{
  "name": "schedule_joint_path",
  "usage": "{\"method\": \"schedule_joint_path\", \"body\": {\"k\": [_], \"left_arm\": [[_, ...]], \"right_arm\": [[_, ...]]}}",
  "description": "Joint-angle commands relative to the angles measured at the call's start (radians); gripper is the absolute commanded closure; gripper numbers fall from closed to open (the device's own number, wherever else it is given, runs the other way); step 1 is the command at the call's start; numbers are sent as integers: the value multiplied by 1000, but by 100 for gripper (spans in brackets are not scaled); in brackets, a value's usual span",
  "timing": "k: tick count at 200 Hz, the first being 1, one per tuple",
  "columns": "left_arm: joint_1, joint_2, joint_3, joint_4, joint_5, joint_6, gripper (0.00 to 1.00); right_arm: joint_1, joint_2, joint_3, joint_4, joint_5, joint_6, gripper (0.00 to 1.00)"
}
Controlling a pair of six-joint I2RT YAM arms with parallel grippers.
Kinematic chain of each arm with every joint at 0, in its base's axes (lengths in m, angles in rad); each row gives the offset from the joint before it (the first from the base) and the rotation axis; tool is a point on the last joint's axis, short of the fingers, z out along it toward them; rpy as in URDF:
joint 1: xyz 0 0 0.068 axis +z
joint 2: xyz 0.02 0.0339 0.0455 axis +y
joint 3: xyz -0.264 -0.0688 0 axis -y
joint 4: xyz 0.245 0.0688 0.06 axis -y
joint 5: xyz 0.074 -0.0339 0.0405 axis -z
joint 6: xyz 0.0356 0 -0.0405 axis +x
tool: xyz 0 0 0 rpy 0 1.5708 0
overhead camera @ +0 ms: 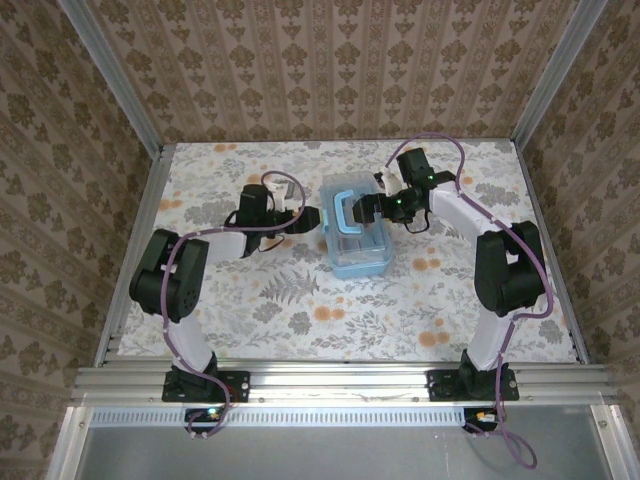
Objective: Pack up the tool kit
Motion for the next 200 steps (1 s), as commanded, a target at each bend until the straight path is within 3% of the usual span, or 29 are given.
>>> {"method": "schedule_joint_path", "body": {"k": [1,39,163,200], "left_arm": [[-7,28,-29,91,64,-77,15],[-8,23,-63,155,73,-127,25],[-48,40,-157,482,129,-364,28],[-51,66,-162,513,128,-385,29]], "right_arm": [[13,7,-33,-18,-55,0,0],[14,8,-35,-15,-57,0,0],[15,13,-39,-1,-66,6,0],[14,15,-39,-1,-68,5,0]]}}
